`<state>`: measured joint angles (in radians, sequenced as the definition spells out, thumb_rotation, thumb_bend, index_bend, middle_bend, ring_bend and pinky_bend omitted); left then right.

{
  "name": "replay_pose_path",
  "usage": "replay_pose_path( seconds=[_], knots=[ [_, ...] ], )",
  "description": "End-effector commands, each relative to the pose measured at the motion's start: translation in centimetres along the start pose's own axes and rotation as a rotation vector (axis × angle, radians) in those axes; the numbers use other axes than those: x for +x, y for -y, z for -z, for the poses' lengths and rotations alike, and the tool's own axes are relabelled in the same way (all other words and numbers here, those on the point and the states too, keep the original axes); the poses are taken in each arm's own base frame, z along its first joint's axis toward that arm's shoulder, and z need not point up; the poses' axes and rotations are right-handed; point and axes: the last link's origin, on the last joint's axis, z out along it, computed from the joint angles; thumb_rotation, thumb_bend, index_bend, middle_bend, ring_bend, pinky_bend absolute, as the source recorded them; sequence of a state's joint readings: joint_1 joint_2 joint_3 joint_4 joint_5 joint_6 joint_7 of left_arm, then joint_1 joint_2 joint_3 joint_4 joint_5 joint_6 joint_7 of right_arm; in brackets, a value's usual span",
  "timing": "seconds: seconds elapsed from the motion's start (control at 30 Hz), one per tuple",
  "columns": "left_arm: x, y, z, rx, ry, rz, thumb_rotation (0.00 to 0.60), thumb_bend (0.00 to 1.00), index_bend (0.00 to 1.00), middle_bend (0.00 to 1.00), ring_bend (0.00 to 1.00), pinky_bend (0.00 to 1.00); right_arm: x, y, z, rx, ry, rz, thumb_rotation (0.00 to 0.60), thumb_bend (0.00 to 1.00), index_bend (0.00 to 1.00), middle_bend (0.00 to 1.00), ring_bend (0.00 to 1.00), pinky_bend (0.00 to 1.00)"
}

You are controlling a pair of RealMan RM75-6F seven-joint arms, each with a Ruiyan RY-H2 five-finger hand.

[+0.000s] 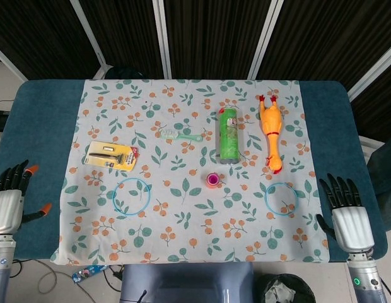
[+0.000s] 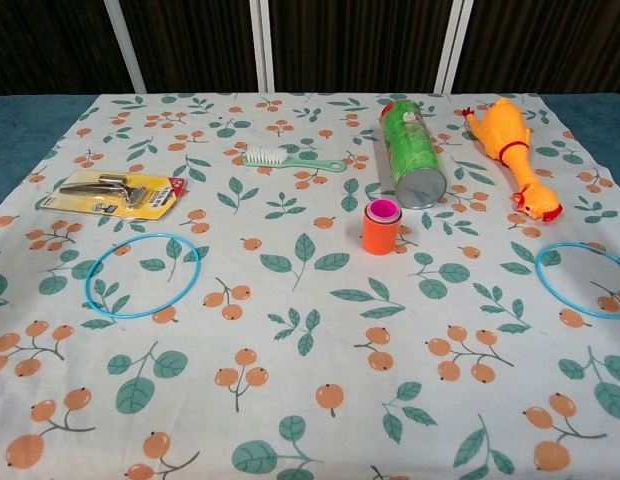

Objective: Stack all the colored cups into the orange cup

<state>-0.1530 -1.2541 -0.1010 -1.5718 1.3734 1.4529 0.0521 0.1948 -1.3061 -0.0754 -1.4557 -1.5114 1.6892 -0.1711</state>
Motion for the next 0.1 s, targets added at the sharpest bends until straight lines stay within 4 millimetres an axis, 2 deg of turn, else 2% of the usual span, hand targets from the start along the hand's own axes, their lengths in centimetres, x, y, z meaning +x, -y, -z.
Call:
replay_pose_path(
  seconds=[0.03, 0.1],
  knots=[
    [0.1, -0.06, 0.16, -0.004, -0.005, -0.005, 0.6, 0.14, 0.14, 0.0, 0.0, 0.0, -0.29, -0.26, -0.01, -0.009, 0.006, 0.01, 0.6, 0.38, 0.0, 0.0, 0.0, 0.06],
    [0.18, -0.1, 0.23, -0.009, -0.01, -0.007, 0.6, 0.14, 0.14, 0.0, 0.0, 0.0, -0.46, -0.26, -0.09, -0.007, 0.009, 0.012, 0.6, 0.38, 0.0, 0.0, 0.0, 0.06]
  ],
)
